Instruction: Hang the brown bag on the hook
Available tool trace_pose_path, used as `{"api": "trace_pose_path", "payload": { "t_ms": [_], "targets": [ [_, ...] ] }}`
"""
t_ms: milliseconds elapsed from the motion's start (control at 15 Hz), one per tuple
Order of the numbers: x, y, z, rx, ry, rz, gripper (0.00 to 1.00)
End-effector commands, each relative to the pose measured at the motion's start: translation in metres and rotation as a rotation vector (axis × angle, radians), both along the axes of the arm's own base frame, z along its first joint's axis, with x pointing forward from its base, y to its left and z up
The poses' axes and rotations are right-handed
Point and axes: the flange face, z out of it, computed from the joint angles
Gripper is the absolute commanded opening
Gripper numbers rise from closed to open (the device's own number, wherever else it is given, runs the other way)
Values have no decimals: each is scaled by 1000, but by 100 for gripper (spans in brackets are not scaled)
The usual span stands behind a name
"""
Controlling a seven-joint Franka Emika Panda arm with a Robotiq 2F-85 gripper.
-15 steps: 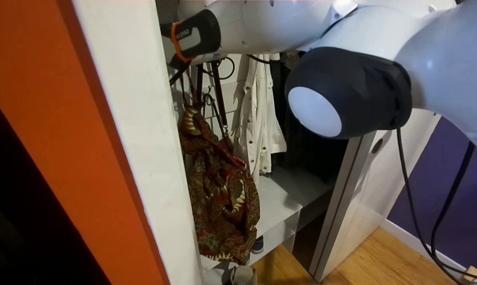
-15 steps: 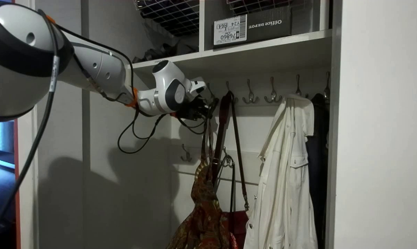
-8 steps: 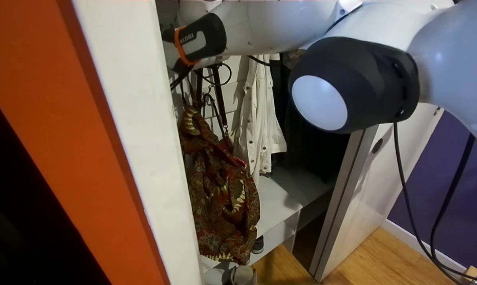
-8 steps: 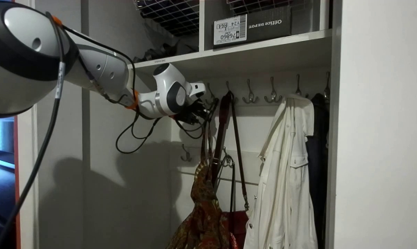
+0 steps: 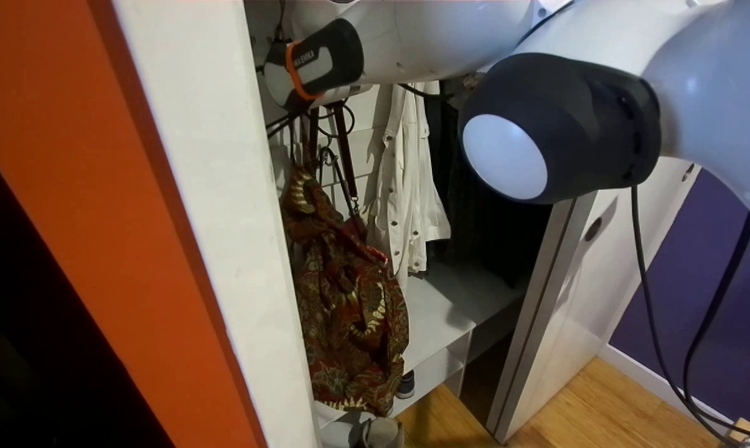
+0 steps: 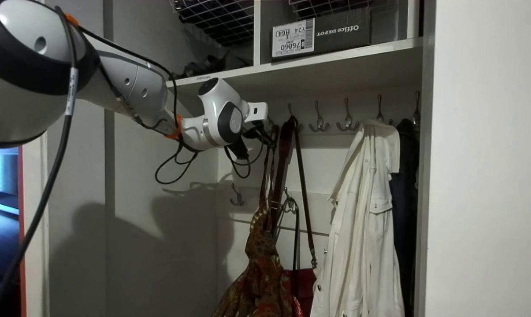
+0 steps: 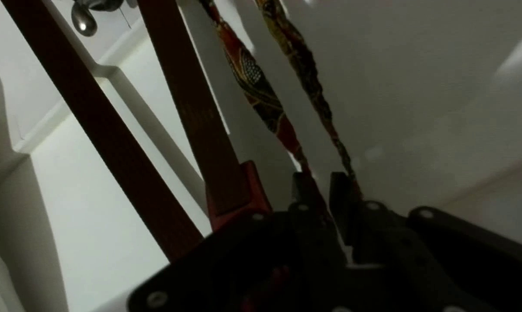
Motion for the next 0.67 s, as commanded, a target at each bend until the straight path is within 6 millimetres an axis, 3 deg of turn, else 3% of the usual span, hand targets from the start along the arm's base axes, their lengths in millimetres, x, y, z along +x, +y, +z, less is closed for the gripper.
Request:
{"api": "trace_pose_path", "payload": {
  "t_ms": [0, 467, 533, 600],
  "targets": [
    [-7, -4, -6, 181, 9, -75, 44],
    [-10, 5, -21, 340, 18, -101, 44],
    [-2, 1, -25, 289, 17, -93, 19],
    [-2, 2, -26, 294, 20, -94, 19]
  ]
}}
